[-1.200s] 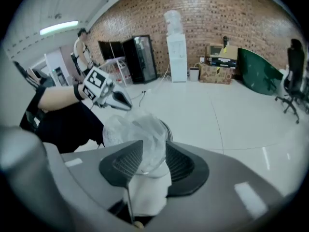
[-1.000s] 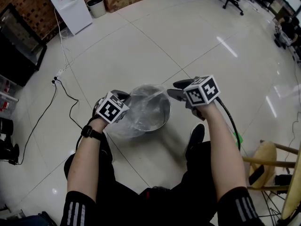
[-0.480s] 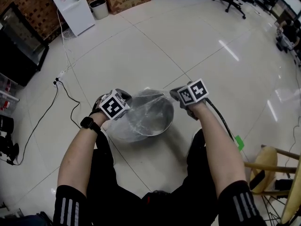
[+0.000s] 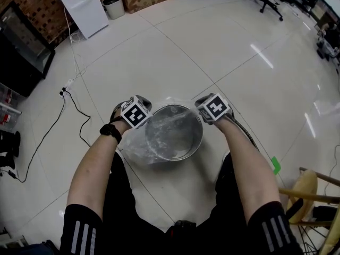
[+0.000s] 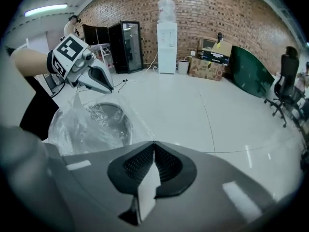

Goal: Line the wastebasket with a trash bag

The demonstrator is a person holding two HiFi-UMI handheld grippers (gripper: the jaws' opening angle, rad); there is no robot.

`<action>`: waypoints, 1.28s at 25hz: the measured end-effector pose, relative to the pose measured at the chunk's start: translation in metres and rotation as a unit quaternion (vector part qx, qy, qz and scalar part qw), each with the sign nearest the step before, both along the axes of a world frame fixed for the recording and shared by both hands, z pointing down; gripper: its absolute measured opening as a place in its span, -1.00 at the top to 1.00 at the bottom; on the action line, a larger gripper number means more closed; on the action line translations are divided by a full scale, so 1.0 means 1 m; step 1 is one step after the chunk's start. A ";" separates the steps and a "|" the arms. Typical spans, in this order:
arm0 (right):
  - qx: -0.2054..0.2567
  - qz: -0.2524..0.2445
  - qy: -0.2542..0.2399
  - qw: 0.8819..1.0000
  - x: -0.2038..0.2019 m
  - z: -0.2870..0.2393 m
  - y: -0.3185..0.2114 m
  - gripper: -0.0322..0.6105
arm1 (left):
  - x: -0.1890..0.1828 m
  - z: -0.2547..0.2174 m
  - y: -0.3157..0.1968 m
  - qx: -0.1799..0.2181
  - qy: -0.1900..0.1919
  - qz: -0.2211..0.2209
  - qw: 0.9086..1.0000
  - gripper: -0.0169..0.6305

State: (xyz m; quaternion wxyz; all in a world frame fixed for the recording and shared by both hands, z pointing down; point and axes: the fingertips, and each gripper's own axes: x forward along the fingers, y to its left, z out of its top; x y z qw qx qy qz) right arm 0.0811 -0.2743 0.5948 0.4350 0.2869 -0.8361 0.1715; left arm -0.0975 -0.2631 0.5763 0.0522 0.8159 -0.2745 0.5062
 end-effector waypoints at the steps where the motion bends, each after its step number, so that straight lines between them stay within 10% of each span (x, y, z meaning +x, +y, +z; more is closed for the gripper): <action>1: 0.001 0.000 0.001 1.000 -0.001 0.005 -0.004 0.88 | -0.001 0.008 -0.003 -0.003 -0.007 0.001 1.000 0.95; 15: -0.073 -0.013 0.006 0.997 0.004 0.064 0.015 0.87 | -0.013 0.078 0.015 -0.142 0.033 -0.038 0.989 0.79; 18: -0.067 -0.010 -0.003 0.998 0.012 0.059 0.014 0.55 | -0.014 0.078 0.020 -0.146 0.033 -0.046 0.988 0.77; 26: -0.073 -0.009 -0.062 0.995 0.074 0.008 0.019 0.49 | -0.020 0.083 0.026 -0.154 0.011 -0.034 0.987 0.78; 32: 0.017 -0.184 -0.011 0.983 0.026 -0.047 0.051 0.34 | -0.028 0.081 0.043 -0.195 -0.014 -0.048 0.980 0.78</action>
